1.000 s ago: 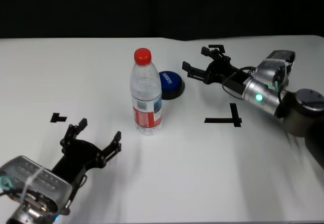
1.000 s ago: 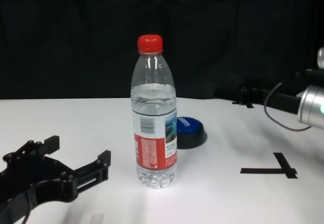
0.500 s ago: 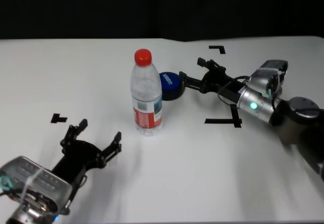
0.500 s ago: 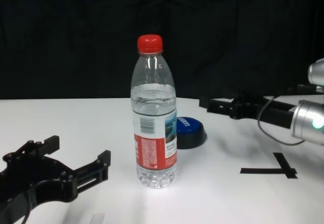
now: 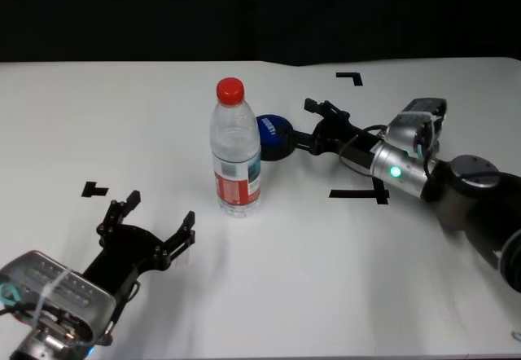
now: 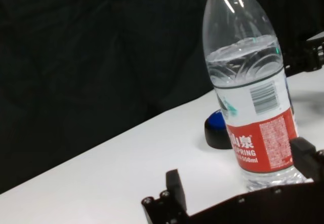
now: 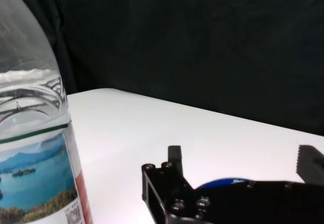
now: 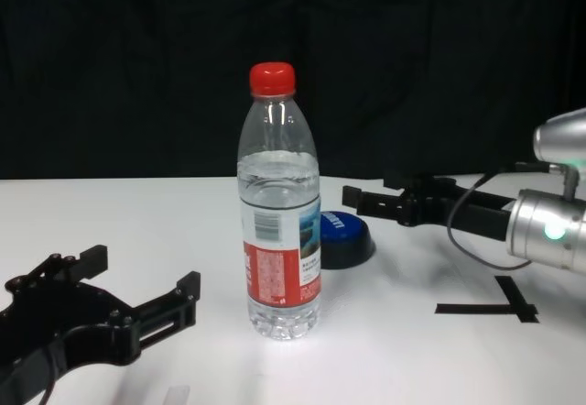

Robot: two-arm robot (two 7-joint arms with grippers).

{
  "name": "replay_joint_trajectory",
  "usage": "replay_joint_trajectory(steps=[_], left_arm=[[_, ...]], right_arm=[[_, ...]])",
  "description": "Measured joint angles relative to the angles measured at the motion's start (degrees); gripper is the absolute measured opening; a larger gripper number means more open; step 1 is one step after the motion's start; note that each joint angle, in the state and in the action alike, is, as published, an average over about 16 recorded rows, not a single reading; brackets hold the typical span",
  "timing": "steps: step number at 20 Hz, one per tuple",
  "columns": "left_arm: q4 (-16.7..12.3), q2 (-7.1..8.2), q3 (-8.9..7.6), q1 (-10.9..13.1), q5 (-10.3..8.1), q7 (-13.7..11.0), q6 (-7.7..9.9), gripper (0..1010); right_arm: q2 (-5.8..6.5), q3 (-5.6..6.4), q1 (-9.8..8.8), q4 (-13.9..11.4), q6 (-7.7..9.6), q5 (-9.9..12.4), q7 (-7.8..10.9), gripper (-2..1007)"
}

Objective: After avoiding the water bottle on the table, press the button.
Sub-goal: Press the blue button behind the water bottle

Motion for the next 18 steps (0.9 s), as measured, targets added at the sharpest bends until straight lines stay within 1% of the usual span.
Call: replay_joint_trajectory(steps=[2, 6, 8, 10, 12, 14, 18], left_arm=[[0.0, 0.0, 0.0, 0.0, 0.0, 0.0, 0.0, 1003], [0.0, 0.0, 0.0, 0.0, 0.0, 0.0, 0.0, 1003], [0.0, 0.0, 0.0, 0.0, 0.0, 0.0, 0.0, 1003], [0.0, 0.0, 0.0, 0.0, 0.0, 0.0, 0.0, 1003], [0.0, 0.0, 0.0, 0.0, 0.0, 0.0, 0.0, 1003], [0.0, 0.0, 0.0, 0.0, 0.0, 0.0, 0.0, 1003], [0.0, 0.0, 0.0, 0.0, 0.0, 0.0, 0.0, 1003]], right_arm=[[-0.76, -0.69, 1.54, 3.07, -1.31, 0.48, 0.68, 1003], [-1.98, -1.81, 4.15, 8.17, -3.54, 1.29, 1.78, 1002], [-2.46, -2.27, 5.24, 10.29, -4.48, 1.65, 2.2, 1002], [-2.81, -2.68, 6.05, 11.86, -5.19, 2.0, 2.49, 1002], [-3.06, -3.07, 6.7, 13.12, -5.77, 2.36, 2.71, 1002], [-3.17, -3.37, 7.0, 13.7, -6.04, 2.67, 2.8, 1003], [-2.94, -2.43, 6.33, 12.4, -5.43, 1.7, 2.6, 1003]])
